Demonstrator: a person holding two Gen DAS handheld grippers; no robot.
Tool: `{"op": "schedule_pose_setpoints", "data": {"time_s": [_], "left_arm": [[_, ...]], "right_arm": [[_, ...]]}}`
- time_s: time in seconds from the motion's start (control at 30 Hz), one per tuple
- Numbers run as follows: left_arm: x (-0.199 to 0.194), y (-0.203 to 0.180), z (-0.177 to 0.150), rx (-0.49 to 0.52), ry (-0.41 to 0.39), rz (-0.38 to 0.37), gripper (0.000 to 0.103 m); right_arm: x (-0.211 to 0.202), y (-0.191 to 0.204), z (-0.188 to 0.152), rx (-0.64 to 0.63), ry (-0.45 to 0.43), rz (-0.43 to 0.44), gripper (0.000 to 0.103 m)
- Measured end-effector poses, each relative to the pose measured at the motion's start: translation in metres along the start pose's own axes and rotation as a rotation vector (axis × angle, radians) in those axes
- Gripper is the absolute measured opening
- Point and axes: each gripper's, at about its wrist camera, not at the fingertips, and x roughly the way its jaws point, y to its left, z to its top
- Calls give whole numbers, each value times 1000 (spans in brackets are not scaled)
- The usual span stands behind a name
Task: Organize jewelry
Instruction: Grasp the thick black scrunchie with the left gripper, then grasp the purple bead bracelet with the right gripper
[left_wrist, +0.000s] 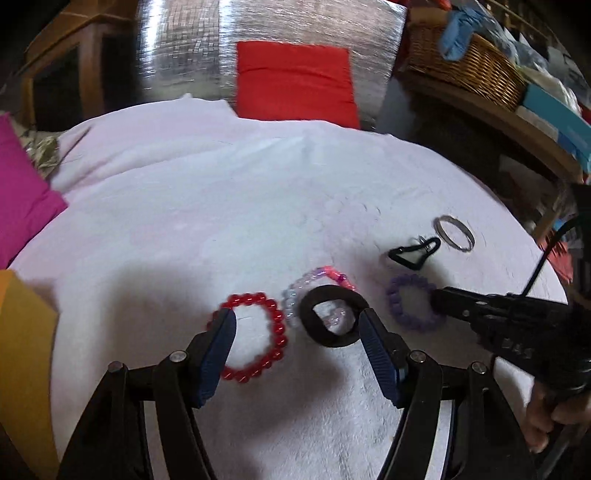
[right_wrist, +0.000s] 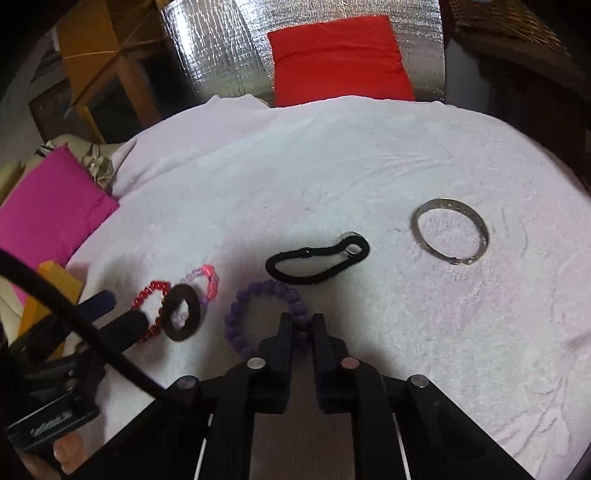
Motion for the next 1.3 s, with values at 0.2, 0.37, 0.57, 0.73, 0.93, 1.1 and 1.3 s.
{"op": "schedule_pose_setpoints", "data": {"time_s": [0.2, 0.37, 0.57, 0.73, 0.93, 1.1, 1.3], "left_arm": [[13, -6, 3, 26, 8, -47, 46], [25, -14, 4, 50, 44, -85, 16], [18, -23, 1, 65, 58, -158, 11], [7, -41, -6, 149, 99, -236, 11], [5, -42, -22, 195, 161, -217, 12], [5, -39, -24, 147, 165, -251, 22], [5, -52, -27, 194, 147, -235, 26]], "right_arm": [[-14, -31, -6, 68, 40, -14, 10], [-22, -52, -13, 122, 68, 11, 10], [-22, -51, -12, 116, 78, -2, 10], [-19, -50, -9, 121, 84, 2, 10], [-16, -51, -7, 121, 85, 5, 11], [-14, -49, -7, 113, 77, -5, 11], [-13, -41, -7, 42, 49, -30, 11]]}}
